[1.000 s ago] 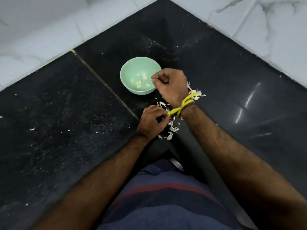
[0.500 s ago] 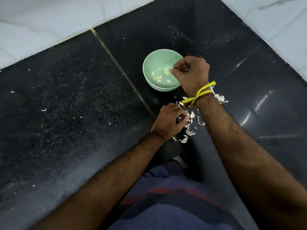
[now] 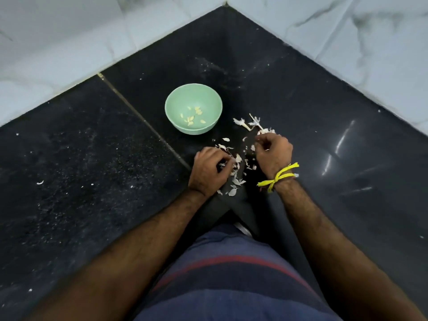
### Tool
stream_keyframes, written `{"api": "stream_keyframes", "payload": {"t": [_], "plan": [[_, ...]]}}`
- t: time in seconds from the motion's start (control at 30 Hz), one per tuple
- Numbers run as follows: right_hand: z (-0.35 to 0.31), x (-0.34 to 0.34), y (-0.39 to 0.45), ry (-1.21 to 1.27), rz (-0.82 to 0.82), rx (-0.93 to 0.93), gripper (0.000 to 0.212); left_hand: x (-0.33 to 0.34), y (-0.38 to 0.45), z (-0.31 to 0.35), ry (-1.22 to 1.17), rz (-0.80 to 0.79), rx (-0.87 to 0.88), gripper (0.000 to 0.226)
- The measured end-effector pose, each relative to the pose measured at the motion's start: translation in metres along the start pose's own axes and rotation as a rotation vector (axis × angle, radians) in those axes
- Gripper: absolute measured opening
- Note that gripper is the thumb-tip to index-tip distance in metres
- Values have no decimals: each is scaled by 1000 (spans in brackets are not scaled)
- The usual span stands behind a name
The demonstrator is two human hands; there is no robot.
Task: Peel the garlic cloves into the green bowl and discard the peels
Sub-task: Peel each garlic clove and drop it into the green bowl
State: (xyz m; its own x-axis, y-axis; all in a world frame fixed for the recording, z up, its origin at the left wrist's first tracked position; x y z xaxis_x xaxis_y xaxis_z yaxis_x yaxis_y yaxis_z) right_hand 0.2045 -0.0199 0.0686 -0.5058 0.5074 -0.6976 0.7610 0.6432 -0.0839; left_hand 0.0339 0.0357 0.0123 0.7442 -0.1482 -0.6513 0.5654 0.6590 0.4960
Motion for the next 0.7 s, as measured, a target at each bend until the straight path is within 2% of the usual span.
{"api": "stream_keyframes", "payload": {"t": [0.13,0.27,0.37,0.5,0.7], "plan": [[33,-22,12,-89,58,87,20,11,8,21,49,-17,52,12],[39,-22,27,-205,-19,14,23,27,12,29,106,-76,148,21],[36,-15,38,-295,-66,-38,27,27,12,22,95,-82,85,22],[37,-11,50,-372,-72,-48,16,28,13,21,94,-108,67,17],[37,-12,46,-287,-15,-73,10,28,15,21,74,-127,60,15]]}}
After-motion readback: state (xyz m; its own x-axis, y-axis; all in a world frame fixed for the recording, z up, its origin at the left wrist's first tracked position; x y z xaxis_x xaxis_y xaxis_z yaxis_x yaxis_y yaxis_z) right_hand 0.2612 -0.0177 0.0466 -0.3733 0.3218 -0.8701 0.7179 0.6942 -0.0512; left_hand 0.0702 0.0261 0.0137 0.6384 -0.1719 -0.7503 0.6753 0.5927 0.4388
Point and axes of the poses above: each hand's wrist, its own y-axis towards the middle knuckle, its own x-axis out of the palm, z = x × y, the point moved 3 cm from there along y, towards the middle knuckle, and after that the axes turned 11 degrees about x, right-handed, at the moved point
